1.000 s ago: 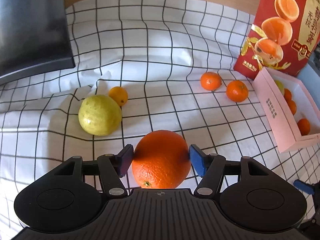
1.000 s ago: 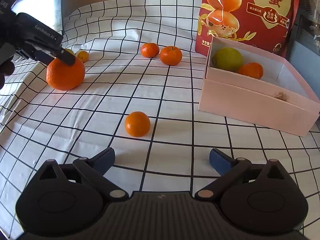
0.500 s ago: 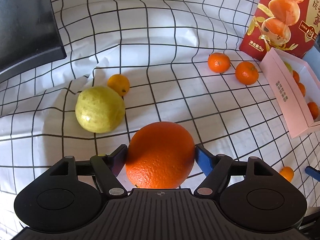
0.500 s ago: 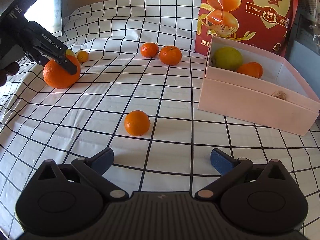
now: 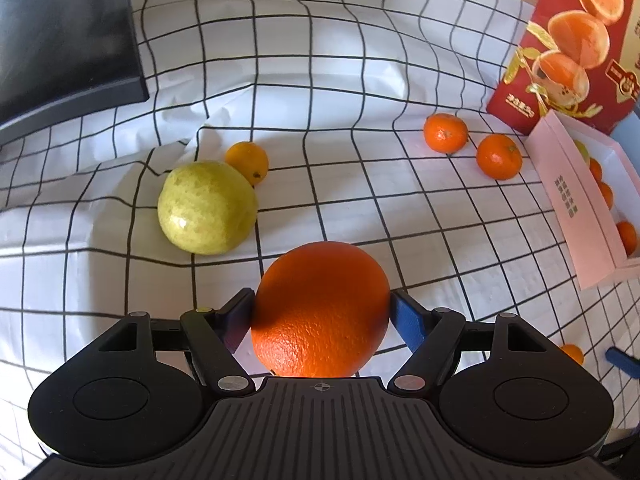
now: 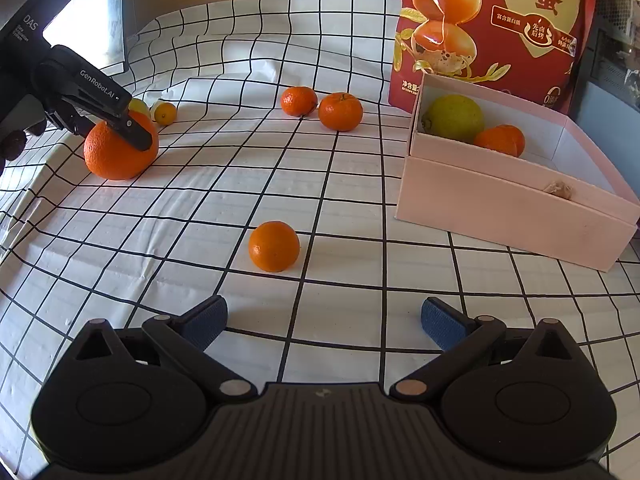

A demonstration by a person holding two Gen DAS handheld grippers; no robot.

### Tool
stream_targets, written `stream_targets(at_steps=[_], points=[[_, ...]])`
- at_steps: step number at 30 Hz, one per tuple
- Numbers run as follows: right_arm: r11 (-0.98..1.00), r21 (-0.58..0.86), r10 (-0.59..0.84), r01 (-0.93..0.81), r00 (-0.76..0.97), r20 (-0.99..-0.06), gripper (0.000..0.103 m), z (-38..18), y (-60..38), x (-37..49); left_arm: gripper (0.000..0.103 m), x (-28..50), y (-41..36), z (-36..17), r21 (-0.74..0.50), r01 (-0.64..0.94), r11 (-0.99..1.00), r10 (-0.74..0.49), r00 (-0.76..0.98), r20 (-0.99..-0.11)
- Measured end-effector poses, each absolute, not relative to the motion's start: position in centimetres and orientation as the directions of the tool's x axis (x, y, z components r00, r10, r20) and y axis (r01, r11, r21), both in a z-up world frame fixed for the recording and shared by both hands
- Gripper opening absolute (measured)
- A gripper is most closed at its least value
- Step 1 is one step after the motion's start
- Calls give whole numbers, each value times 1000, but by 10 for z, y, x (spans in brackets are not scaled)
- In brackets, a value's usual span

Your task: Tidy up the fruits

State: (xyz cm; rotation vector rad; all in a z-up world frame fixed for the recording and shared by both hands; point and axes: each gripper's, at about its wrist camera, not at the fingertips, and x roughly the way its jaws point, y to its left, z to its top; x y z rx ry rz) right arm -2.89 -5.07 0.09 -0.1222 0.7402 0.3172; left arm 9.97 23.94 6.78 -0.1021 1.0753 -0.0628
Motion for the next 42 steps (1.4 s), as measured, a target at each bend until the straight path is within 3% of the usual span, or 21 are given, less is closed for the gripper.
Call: stream_targets(at_steps=[13,19,25,29,33,42], points=[[942,6,247,-335,684,-687,103,2,-53,-27,77,62,237,72,-145,-61,988,-91,533,-841],[941,1,249,-340,688,-681,103,0,-53,-30,76,20,219,73,-305,-46,951,-240,509,-827],[940,-1,248,-340,688,-682,103,0,-52,-29,76,-8,168,68,-312,29,950,-286,489,-824],[941,-2,247,-339,689,-682,103,0,-52,-29,77,-11,145,68,-221,74,972,-228,493,-840],[935,-3,254,-354,675,-693,103,1,-51,-29,77,-7,144,68,-216,77,973,-226,489,-842],[906,67,336,-418,616,-713,72,20,-50,-21,77,-13,149,67,-244,65,968,-242,504,-829]])
